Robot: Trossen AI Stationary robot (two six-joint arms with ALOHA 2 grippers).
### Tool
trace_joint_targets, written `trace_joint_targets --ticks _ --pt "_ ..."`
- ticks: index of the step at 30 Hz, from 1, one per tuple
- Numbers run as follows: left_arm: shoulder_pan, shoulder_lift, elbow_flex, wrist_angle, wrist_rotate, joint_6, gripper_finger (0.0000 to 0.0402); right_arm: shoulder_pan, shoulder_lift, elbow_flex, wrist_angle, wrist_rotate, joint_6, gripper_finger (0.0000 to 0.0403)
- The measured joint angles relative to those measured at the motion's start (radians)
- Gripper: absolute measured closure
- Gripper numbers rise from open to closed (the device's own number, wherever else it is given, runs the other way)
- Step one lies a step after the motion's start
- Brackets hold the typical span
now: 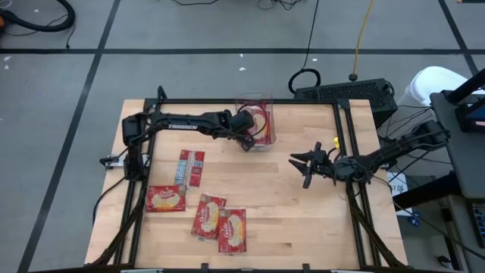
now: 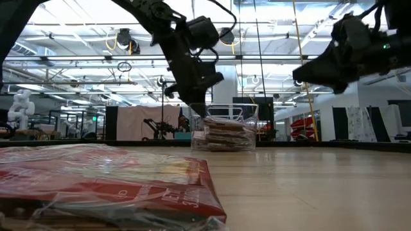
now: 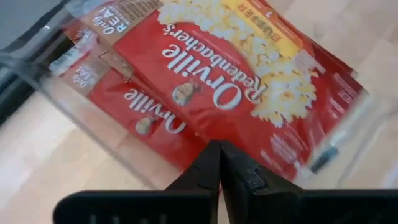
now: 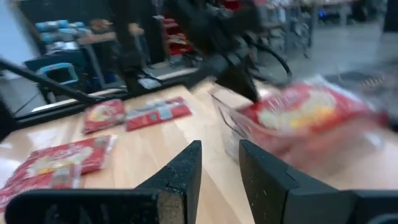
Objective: Sort popcorn bags into baskets
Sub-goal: Put the red popcorn pack into the transparent bin, then adjust the transparent bin
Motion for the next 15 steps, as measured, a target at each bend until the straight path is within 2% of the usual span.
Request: trace_joint_targets --ticks 2,7,11,15 --pt "-0.013 -0.037 0.0 -0.037 -0.034 0.025 0.0397 -0.001 0.042 0.0 0.001 0.033 0.06 0.0301" --pt "-0.058 -0.199 -0.017 -0.159 -0.223 0.061 0.0389 -0.021 0.19 0.048 0.006 0.044 0.118 0.0319" --pt "-0.125 -0.351 -0.127 -0.094 -0.231 0.079 0.0395 -0.063 0.333 0.129 0.007 0.01 0.028 0.0353" --pt "-0.228 -0.491 -0.317 0.052 -0.23 0.072 0.0394 -0.138 0.459 0.203 0.006 -0.027 -0.058 0.0393"
